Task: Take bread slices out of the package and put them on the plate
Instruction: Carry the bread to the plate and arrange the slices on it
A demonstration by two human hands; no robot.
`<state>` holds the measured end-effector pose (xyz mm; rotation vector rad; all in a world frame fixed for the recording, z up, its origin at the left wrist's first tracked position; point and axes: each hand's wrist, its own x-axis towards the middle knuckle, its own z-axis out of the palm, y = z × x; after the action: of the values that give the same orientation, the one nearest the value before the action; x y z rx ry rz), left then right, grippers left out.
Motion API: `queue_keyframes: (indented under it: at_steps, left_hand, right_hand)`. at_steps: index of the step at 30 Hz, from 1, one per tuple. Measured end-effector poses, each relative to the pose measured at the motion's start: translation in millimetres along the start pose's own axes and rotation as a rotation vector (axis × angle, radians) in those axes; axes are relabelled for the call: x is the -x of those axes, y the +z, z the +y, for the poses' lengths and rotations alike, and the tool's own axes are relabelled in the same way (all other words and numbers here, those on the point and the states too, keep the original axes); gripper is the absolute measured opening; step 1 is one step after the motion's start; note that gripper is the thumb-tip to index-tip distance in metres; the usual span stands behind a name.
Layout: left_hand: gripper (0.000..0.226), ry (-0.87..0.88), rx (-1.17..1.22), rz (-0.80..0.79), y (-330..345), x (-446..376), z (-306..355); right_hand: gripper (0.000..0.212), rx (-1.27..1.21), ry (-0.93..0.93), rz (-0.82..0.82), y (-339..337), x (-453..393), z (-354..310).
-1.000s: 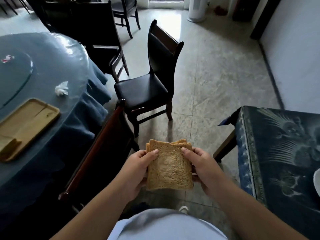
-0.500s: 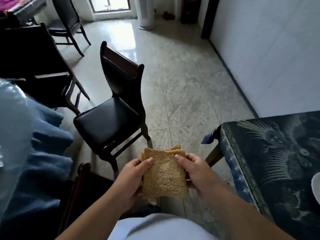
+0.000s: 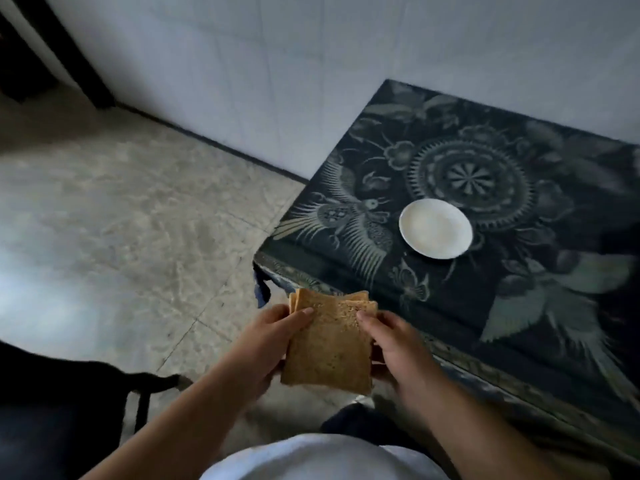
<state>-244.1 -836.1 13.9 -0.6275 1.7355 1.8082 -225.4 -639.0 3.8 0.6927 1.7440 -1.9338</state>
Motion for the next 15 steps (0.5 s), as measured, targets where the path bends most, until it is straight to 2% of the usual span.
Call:
queue_keyframes:
  at_steps: [4,8,15]
  left_hand:
    - [0.028,-0.029,-0.113,-0.14,67.4,-34.9,26.0]
    - [0.029,-0.032,-0.238,-0.23,114.8,-65.7,51.0]
    - [0.026,-0.056,-0.263,-0.237,160.6,-116.1,75.9]
  right_hand:
    - [0.028,-0.102,-0.018,0.169,-59.5,-10.8,-9.5]
    - [0.023,-0.226,-0.026,0.245,-101.7,-27.2,-16.8]
    - [0.03,-0.256,-0.019,0.286,-139.7,-73.2,-29.5]
